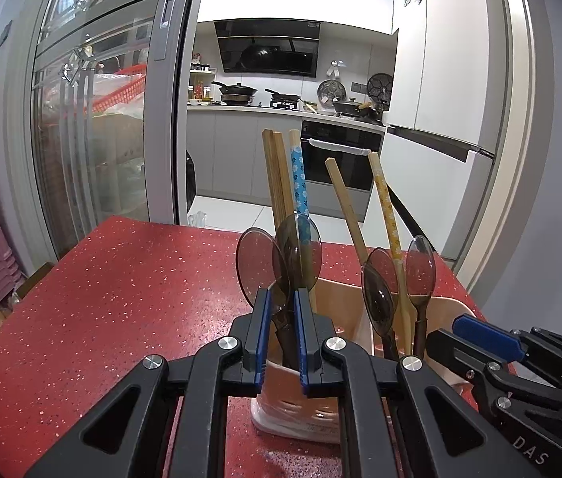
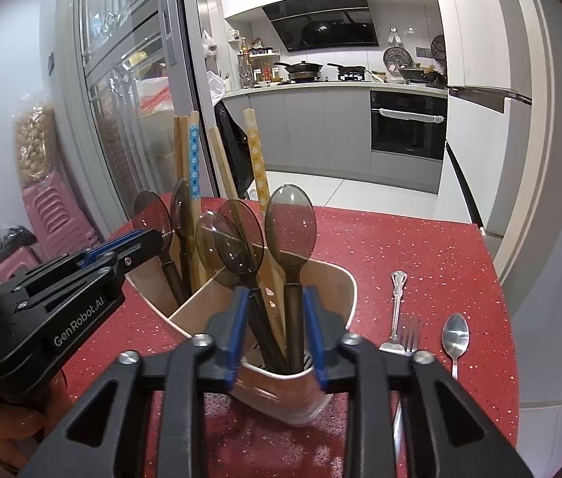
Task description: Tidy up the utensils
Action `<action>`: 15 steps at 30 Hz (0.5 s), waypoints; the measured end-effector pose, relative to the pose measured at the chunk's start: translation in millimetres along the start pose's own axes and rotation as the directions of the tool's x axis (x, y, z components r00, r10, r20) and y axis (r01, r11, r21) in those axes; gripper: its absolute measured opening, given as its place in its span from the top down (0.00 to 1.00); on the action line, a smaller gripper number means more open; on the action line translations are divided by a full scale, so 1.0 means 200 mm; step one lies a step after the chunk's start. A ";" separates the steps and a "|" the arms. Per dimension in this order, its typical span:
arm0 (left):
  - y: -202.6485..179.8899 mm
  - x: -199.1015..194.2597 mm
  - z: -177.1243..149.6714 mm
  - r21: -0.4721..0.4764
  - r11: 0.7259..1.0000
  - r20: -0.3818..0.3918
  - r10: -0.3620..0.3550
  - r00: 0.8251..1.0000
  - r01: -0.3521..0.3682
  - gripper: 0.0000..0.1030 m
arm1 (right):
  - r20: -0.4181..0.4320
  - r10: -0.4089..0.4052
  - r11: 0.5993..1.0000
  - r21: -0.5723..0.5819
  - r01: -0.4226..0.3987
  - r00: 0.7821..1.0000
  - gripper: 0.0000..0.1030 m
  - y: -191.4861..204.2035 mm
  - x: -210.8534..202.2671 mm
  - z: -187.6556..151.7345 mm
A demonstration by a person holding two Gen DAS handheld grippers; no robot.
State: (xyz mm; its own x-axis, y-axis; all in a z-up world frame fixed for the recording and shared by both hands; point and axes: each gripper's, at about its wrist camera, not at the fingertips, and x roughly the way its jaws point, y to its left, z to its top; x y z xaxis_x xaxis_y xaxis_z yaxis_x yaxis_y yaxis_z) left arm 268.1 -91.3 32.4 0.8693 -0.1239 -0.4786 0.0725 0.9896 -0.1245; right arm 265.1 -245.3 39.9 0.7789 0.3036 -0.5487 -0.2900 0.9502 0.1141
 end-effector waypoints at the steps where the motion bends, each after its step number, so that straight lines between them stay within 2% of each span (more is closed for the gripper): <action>1: 0.00 0.00 0.00 0.001 1.000 0.000 0.000 1.000 0.000 0.64 | 0.002 0.001 1.000 0.000 -0.001 1.000 0.63 0.00 -0.01 0.00; 15: 0.02 -0.06 0.01 0.016 1.000 -0.015 -0.018 1.000 0.018 0.64 | 0.006 -0.011 0.999 0.032 0.011 1.000 0.52 0.01 -0.08 0.02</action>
State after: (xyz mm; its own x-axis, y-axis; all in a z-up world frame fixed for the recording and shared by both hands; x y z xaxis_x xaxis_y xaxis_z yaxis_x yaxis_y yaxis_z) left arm 259.6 -86.1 39.2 0.8601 -0.1430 -0.4896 0.0962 0.9882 -0.1194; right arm 254.4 -247.0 51.3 0.7854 0.2933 -0.5451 -0.2635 0.9553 0.1343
